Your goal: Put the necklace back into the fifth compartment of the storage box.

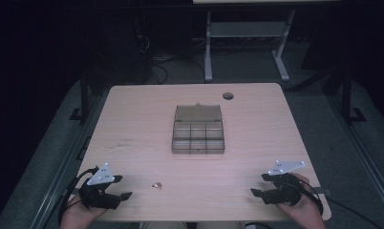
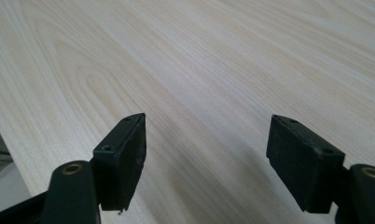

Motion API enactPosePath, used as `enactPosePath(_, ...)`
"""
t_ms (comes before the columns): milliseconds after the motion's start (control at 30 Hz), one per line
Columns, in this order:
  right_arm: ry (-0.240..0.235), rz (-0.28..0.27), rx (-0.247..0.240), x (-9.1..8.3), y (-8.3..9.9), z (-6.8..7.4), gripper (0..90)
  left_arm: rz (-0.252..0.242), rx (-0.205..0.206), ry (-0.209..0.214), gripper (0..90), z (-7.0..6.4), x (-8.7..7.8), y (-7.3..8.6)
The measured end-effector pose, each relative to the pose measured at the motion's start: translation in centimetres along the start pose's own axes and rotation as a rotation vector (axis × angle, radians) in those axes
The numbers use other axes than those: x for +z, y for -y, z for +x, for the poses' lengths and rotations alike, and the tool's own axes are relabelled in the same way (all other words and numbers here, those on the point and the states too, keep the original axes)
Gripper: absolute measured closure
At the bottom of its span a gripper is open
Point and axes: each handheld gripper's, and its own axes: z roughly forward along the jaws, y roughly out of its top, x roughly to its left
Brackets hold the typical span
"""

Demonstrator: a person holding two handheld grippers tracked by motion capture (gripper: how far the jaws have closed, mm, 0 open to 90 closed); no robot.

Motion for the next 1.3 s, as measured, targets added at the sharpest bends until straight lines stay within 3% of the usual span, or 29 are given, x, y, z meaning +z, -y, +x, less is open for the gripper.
enactPosePath(300, 0.002, -0.004, 0.004, -0.1, 0.1, 0.0, 28.3, -0.004, 0.024, 0.001, 31.7, -0.5, 0.2, -1.2)
enactPosePath(700, 0.003, 0.000, 0.003, -0.2, 0.1, 0.4, 28.3, 0.004, 0.084, 0.027, 32.9, -1.5, 1.1, -3.6)
enactPosePath(1300, 0.003, -0.011, -0.017, -0.4, 0.0, 0.6, 29.0, 0.048, 0.093, 0.078, 36.5, -1.7, 3.5, -6.1)
